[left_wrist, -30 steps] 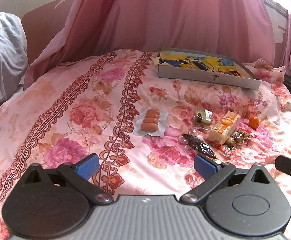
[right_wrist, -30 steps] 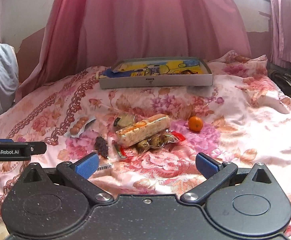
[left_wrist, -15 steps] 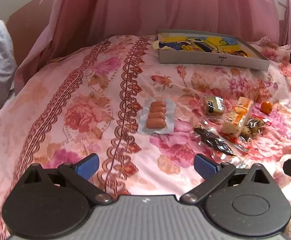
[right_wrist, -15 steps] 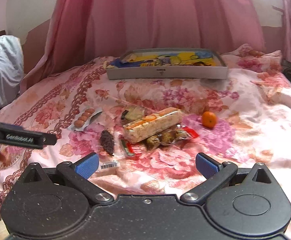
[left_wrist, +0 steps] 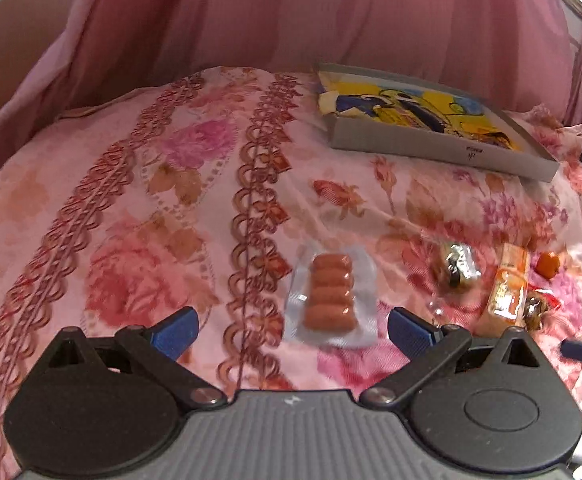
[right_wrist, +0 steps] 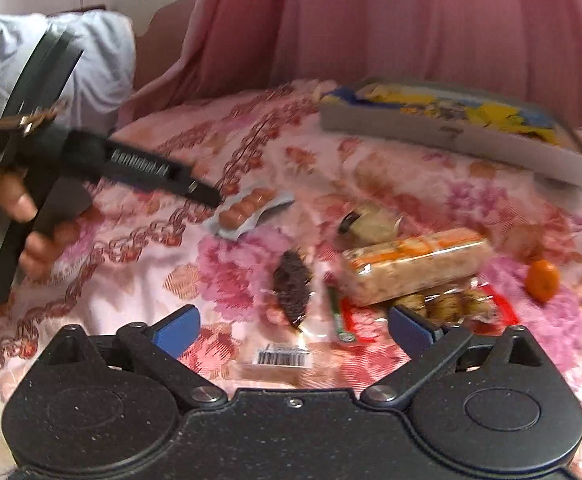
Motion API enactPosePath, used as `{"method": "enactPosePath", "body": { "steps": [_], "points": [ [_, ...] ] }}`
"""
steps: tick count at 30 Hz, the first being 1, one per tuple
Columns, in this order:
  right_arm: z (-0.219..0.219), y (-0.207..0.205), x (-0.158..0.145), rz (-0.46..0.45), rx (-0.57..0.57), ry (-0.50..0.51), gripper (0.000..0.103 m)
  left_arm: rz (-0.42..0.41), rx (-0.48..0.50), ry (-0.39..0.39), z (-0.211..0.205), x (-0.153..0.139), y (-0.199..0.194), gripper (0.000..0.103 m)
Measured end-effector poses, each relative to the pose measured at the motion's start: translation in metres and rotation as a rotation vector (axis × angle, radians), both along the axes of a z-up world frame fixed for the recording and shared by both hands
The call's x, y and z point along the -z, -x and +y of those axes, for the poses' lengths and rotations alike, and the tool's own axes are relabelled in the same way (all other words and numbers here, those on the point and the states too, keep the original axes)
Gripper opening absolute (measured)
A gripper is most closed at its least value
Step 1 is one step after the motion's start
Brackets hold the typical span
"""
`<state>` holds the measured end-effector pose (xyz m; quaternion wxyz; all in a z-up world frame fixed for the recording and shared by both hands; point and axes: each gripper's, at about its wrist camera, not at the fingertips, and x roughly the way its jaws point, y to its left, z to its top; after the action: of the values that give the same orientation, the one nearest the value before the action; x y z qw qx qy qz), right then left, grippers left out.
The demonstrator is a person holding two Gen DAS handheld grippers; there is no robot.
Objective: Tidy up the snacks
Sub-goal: 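Grasp the sausage pack with left tool while right tool grasps dark dried-meat bag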
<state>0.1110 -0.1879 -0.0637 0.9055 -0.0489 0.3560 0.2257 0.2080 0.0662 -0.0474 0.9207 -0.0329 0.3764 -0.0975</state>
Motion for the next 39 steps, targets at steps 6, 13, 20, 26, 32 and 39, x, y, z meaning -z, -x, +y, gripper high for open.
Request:
{"method": "enactPosePath", "body": {
  "steps": [6, 13, 20, 26, 32, 39],
  "points": [
    [0.006, -0.016, 0.013, 0.045, -0.019, 0.010, 0.087, -0.010, 0.104, 0.037, -0.008, 0.010, -0.018, 0.102],
    [0.009, -0.040, 0.022, 0.061, -0.008, 0.009, 0.082, 0.031, 0.173, 0.041, -0.018, 0.025, -0.037, 0.100],
    [0.019, -0.043, 0.024, 0.048, -0.080, 0.040, 0.082, 0.054, 0.148, 0.073, -0.014, 0.038, -0.049, 0.093],
    [0.030, -0.048, 0.030, 0.012, -0.090, 0.131, 0.073, 0.065, 0.119, 0.026, -0.017, 0.038, -0.051, 0.076],
    [0.037, -0.044, 0.029, -0.019, -0.132, 0.167, 0.053, 0.092, 0.117, 0.042, -0.022, 0.034, -0.047, 0.068],
    [0.039, -0.041, 0.025, -0.021, -0.128, 0.188, 0.050, 0.137, 0.124, 0.046, -0.027, 0.028, -0.030, 0.067]
  ]
}}
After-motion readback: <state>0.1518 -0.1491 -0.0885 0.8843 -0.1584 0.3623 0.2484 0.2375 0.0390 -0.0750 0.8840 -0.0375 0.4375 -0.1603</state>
